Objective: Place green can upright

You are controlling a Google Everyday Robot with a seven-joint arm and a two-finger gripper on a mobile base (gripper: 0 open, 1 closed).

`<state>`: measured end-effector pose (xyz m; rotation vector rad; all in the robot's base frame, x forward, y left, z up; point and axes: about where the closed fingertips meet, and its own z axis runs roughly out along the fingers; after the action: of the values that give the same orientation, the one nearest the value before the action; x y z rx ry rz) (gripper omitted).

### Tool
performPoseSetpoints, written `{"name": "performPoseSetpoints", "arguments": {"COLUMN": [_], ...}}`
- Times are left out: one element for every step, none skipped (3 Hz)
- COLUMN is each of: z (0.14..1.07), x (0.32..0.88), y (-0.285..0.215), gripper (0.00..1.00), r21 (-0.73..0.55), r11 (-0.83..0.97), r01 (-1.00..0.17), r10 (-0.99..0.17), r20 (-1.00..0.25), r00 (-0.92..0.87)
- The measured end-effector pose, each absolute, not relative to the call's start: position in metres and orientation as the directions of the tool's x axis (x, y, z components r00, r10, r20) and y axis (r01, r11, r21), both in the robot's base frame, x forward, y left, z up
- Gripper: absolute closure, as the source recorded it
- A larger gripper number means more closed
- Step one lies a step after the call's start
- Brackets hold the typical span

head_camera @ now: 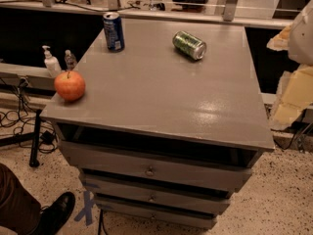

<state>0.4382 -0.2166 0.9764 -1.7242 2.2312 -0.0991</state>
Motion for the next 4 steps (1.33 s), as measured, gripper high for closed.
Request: {"name": "performPoseSetpoints", "arguments": {"z": [0.976, 0.973, 0.961, 0.958], "x": [0.438, 0.462, 0.511, 0.556], "y": [-0.217, -0.208, -0.191, -0.175], "gripper": [0.00, 0.00, 0.00, 0.00], "r21": [-0.247, -0.229, -0.179, -0.147], "r11": [0.270, 0.344, 0.490, 0.619], "r01": [-0.931, -0.911, -0.853, -0.772], "r10": [-0.953, -0.921, -0.836, -0.733], "r20": [-0.207, -0.271, -0.372, -0.460], "r00": [-0.221, -0.280, -0.403, -0.500]}}
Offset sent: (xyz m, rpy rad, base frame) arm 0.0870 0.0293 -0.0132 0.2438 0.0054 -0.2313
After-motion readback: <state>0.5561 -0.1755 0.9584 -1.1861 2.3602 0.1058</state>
